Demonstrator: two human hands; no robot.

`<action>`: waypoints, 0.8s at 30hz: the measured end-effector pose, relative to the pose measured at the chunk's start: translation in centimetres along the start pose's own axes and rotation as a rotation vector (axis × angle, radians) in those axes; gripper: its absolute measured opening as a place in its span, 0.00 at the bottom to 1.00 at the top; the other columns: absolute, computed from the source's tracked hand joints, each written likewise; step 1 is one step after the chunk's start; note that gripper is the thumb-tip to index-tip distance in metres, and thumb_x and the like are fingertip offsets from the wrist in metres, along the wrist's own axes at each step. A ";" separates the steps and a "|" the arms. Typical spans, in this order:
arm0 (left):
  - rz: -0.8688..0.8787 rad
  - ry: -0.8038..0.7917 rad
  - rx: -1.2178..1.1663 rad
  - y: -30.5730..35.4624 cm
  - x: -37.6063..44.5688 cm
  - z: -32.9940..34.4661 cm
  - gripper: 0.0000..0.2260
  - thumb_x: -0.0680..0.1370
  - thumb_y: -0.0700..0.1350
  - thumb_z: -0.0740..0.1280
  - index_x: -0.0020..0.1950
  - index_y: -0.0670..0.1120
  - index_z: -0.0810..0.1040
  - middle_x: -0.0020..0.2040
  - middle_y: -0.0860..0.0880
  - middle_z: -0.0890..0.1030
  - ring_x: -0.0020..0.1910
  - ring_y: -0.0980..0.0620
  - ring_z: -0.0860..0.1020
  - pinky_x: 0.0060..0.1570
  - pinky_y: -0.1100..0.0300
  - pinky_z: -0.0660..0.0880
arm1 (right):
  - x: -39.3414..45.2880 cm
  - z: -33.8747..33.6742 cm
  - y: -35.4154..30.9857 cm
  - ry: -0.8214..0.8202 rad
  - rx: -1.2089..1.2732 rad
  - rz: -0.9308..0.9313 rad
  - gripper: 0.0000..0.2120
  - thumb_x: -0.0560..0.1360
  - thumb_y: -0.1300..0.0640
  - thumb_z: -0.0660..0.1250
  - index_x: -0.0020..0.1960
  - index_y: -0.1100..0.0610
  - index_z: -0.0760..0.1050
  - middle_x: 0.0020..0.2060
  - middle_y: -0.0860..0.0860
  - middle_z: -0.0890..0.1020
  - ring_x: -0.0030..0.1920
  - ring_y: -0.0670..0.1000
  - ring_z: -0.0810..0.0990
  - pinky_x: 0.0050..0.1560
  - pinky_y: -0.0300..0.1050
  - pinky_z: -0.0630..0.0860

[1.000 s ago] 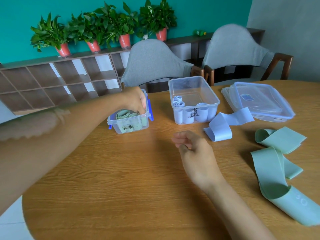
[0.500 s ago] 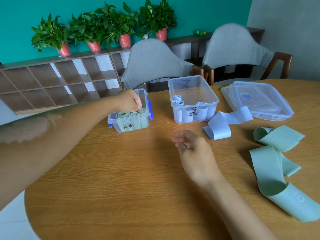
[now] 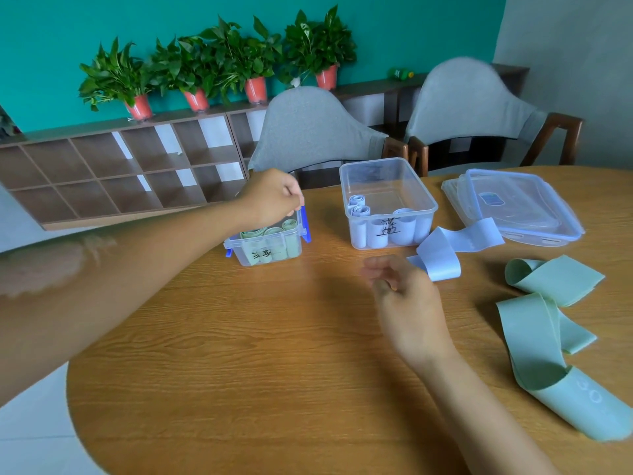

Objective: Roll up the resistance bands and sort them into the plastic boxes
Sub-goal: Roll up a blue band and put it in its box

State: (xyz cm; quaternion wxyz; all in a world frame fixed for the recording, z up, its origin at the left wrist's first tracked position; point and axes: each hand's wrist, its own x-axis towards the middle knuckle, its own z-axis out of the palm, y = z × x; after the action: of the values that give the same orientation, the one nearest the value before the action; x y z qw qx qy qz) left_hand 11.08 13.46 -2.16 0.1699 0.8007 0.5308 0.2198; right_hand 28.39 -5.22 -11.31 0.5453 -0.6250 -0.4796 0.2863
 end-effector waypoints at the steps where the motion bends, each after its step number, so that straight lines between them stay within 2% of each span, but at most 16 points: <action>1: 0.024 0.013 -0.015 0.8 -0.4 0.2 0.07 0.76 0.40 0.66 0.41 0.45 0.83 0.39 0.46 0.86 0.43 0.48 0.85 0.48 0.54 0.82 | 0.1 -0.4 0.0 0.021 0.005 -0.002 0.14 0.78 0.66 0.61 0.54 0.51 0.80 0.49 0.44 0.84 0.52 0.41 0.80 0.49 0.29 0.73; 3: 0.075 0.016 -0.055 2.4 -1.1 0.9 0.08 0.76 0.38 0.65 0.42 0.44 0.83 0.40 0.47 0.86 0.42 0.48 0.85 0.41 0.61 0.81 | 0.2 -1.3 0.1 0.071 0.018 -0.008 0.14 0.77 0.66 0.61 0.51 0.50 0.80 0.48 0.44 0.85 0.51 0.43 0.81 0.51 0.30 0.73; 4: 0.096 -0.005 -0.094 3.2 -1.4 1.5 0.08 0.76 0.38 0.65 0.42 0.44 0.83 0.40 0.47 0.86 0.41 0.48 0.85 0.41 0.61 0.82 | 0.2 -1.8 0.1 0.106 0.026 -0.020 0.14 0.77 0.67 0.61 0.50 0.50 0.80 0.47 0.44 0.85 0.51 0.44 0.82 0.53 0.34 0.75; 7: 0.150 -0.112 -0.199 5.4 -2.6 3.7 0.06 0.76 0.40 0.65 0.43 0.44 0.82 0.39 0.47 0.86 0.40 0.49 0.85 0.48 0.47 0.83 | 0.3 -3.9 -0.1 0.231 0.059 -0.045 0.15 0.76 0.68 0.60 0.50 0.53 0.81 0.44 0.45 0.86 0.48 0.43 0.83 0.57 0.43 0.78; 10: 0.158 -0.211 -0.264 7.4 -3.8 6.7 0.04 0.77 0.36 0.65 0.46 0.41 0.80 0.43 0.41 0.85 0.41 0.46 0.85 0.51 0.43 0.82 | 0.5 -6.2 0.0 0.347 0.087 -0.041 0.16 0.76 0.69 0.58 0.51 0.54 0.81 0.44 0.47 0.86 0.48 0.43 0.84 0.58 0.46 0.79; 13: 0.081 -0.254 -0.317 8.9 -4.6 10.1 0.05 0.77 0.34 0.65 0.47 0.42 0.78 0.46 0.37 0.84 0.48 0.38 0.83 0.55 0.41 0.80 | 0.7 -7.7 0.4 0.399 0.132 -0.006 0.16 0.76 0.69 0.57 0.51 0.56 0.81 0.44 0.49 0.86 0.49 0.46 0.84 0.60 0.52 0.79; 16: -0.021 -0.218 -0.343 9.8 -4.8 13.0 0.08 0.77 0.38 0.67 0.43 0.50 0.76 0.46 0.43 0.83 0.50 0.41 0.83 0.57 0.43 0.79 | 0.5 -8.3 0.7 0.406 0.152 0.017 0.16 0.76 0.70 0.56 0.51 0.58 0.80 0.45 0.51 0.86 0.49 0.46 0.85 0.60 0.53 0.79; 20: -0.148 -0.148 -0.437 11.0 -5.0 15.1 0.07 0.75 0.43 0.71 0.38 0.47 0.76 0.47 0.39 0.84 0.49 0.40 0.84 0.56 0.42 0.80 | 0.1 -8.6 0.9 0.388 0.143 0.030 0.15 0.76 0.70 0.57 0.51 0.57 0.80 0.45 0.50 0.85 0.50 0.46 0.84 0.60 0.52 0.79; 22: -0.199 -0.124 -0.505 11.6 -5.1 15.6 0.08 0.72 0.45 0.75 0.38 0.48 0.77 0.46 0.40 0.84 0.48 0.40 0.84 0.55 0.42 0.80 | 0.0 -8.7 1.1 0.371 0.129 0.038 0.15 0.76 0.68 0.58 0.52 0.55 0.80 0.46 0.49 0.85 0.51 0.46 0.84 0.61 0.52 0.79; 24: -0.235 -0.116 -0.547 12.2 -5.2 15.8 0.10 0.70 0.43 0.77 0.40 0.49 0.76 0.46 0.42 0.84 0.49 0.41 0.84 0.56 0.44 0.80 | 0.0 -8.7 1.3 0.350 0.107 0.052 0.14 0.77 0.67 0.60 0.54 0.54 0.80 0.49 0.47 0.85 0.52 0.44 0.83 0.61 0.50 0.78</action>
State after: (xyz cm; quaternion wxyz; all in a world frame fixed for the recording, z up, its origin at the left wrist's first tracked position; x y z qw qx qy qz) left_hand 27.19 3.40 -10.28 0.4335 0.6696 0.5302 0.2873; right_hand 36.44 -8.75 -10.42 0.6454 -0.6476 -0.3450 0.2124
